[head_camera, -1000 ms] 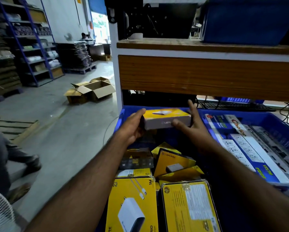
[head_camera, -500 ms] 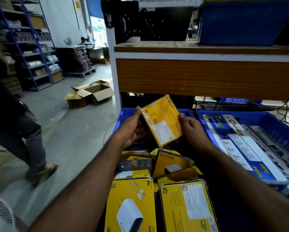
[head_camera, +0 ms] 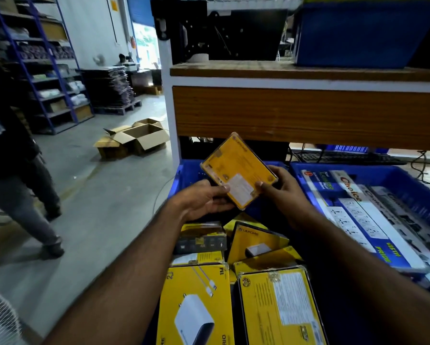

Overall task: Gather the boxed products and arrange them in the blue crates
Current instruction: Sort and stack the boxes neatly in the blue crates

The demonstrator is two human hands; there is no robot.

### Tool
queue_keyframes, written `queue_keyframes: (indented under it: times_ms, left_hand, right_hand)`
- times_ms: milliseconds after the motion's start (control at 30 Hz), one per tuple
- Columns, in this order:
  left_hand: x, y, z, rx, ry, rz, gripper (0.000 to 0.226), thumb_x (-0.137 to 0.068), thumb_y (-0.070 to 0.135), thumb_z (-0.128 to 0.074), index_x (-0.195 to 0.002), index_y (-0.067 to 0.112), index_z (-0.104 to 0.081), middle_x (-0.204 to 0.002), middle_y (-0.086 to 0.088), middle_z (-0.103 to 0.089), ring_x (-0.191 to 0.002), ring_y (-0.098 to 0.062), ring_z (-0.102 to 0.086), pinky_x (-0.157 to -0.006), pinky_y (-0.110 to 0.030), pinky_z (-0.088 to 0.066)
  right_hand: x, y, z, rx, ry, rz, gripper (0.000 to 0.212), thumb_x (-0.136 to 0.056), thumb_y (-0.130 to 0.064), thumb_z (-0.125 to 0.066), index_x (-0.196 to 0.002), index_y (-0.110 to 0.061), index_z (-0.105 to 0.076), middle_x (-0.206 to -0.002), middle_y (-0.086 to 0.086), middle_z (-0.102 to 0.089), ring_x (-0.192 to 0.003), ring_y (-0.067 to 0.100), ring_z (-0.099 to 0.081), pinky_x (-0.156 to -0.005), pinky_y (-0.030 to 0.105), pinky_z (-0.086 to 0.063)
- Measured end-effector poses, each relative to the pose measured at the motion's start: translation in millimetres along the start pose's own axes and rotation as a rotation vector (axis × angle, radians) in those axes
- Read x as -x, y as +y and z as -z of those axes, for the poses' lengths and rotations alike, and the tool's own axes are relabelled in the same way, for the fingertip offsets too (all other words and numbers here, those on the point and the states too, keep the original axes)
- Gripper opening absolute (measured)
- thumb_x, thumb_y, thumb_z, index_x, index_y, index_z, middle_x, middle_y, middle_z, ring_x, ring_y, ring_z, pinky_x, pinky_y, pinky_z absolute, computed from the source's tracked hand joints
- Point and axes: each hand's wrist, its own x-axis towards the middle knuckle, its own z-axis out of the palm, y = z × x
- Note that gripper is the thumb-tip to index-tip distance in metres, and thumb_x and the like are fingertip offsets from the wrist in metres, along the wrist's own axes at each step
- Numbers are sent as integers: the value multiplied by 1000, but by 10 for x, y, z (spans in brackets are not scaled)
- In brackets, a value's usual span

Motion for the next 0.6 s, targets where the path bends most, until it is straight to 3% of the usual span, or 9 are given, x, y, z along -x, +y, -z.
queue_keyframes:
  times_ms: [33,100,167,200,267,333,467,533,600]
  left_hand:
    - [-12,-40,10,-104,2,39,30,-97,15,-56,-126,12,-54,-126,-12,-64,-115,-31,-62,-96,-46,-52]
    - [-40,-131,10,-583,35,123,36,-95,39,-57,-125,21,-57,-122,-6,-65,-110,-26,-62,-96,-47,-52]
    - [-41,-220,-59,-1043,39,196,62,-86,67,-49,-131,25,-53,-124,-3,-62,-109,-21,-59,-96,-44,-50]
    - [-44,-257,-120,-1135,35,212,73,-82,75,-44,-136,25,-49,-133,-4,-56,-115,-22,-56,-98,-43,-47]
    - [-23,-284,-299,-1207,9,181,76,-88,73,-36,-142,19,-43,-144,-7,-47,-121,-22,-50,-98,-36,-41]
    - [26,-278,-471,-1233,-56,151,65,-97,62,-31,-141,16,-44,-143,-10,-48,-119,-24,-50,-93,-32,-37]
    - [14,-315,-549,-1141,-203,166,46,-101,50,-35,-136,23,-45,-135,-3,-51,-115,-17,-47,-94,-30,-34]
    - [-23,-324,-494,-1235,-231,201,49,-98,56,-37,-131,22,-48,-141,-3,-48,-122,-19,-46,-98,-33,-33]
    - [-62,-315,-463,-1332,-243,268,62,-94,61,-43,-139,20,-45,-145,-3,-46,-127,-23,-45,-100,-32,-35]
  right_hand:
    - [-13,-2,11,97,36,50,43,-92,-13,-63,-132,-15,-49,-121,4,-61,-111,21,-61,-94,42,-53]
    - [-73,-4,53,329,101,201,42,-90,-10,-64,-129,-17,-51,-121,2,-60,-109,19,-59,-91,40,-53]
    - [-167,-24,54,496,106,309,44,-88,-7,-63,-128,-18,-51,-121,4,-60,-108,20,-59,-88,39,-52]
    - [-222,-31,37,557,89,334,44,-87,-7,-63,-128,-16,-52,-122,6,-60,-108,21,-59,-89,38,-52]
    - [-344,-24,-22,686,51,344,42,-88,-9,-65,-128,-12,-54,-122,9,-61,-110,23,-58,-90,32,-48]
    - [-459,33,-111,793,5,323,42,-86,-9,-66,-127,-10,-54,-120,13,-59,-109,26,-57,-88,30,-44]
    - [-665,210,-299,866,-89,201,41,-86,-7,-61,-125,-11,-53,-118,19,-54,-106,35,-56,-90,40,-48]
    - [-733,274,-380,856,-114,153,42,-87,-7,-61,-127,-13,-52,-120,17,-54,-107,33,-57,-92,41,-50]
    - [-803,330,-449,851,-107,130,42,-85,-10,-65,-125,-14,-53,-119,16,-55,-107,31,-58,-90,37,-50]
